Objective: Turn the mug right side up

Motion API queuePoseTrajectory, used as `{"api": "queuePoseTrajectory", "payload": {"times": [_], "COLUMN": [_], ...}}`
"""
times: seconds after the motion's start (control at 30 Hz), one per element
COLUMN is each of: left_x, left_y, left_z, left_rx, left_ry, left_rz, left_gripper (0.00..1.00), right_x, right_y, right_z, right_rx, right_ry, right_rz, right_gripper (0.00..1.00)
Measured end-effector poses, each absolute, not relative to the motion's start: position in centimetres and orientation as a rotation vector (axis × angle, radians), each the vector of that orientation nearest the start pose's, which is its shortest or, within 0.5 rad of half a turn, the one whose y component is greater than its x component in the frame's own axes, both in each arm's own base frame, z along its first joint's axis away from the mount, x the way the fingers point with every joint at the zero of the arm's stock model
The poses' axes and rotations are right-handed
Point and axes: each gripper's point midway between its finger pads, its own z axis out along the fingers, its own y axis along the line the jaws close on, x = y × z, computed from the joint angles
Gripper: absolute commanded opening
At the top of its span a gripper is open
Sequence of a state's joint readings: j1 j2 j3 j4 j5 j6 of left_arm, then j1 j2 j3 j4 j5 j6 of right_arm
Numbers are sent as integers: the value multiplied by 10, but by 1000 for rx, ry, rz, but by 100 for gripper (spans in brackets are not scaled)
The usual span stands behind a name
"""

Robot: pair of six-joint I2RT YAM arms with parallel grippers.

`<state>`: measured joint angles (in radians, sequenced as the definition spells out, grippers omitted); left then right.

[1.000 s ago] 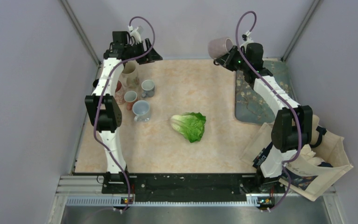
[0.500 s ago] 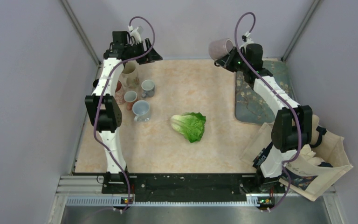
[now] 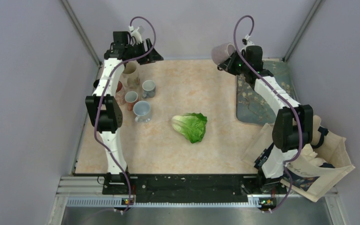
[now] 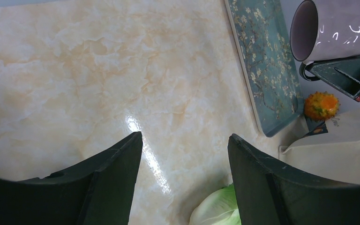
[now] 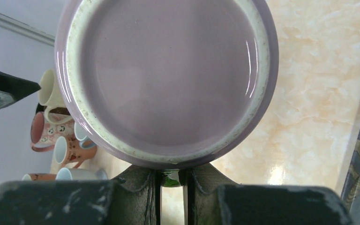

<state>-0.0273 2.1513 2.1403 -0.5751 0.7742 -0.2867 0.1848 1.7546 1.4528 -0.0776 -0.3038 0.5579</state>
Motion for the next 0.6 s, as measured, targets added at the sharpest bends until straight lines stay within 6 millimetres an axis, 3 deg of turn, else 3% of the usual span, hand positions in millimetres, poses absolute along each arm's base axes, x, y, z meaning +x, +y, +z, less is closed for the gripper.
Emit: {"api": "queuePoseTrajectory", "payload": {"times": [0.6], "left_x": [544], "left_y": [-146], "left_z": [253], "left_rx": [182], "left_ry": [2125], "left_rz": [-1014], "left_gripper": [72], "right_x": [502], "right_y": [164], "right_z": [228], "right_rx": [138], "right_ry": [2034], "right_rz": [729], "right_gripper": [0]}}
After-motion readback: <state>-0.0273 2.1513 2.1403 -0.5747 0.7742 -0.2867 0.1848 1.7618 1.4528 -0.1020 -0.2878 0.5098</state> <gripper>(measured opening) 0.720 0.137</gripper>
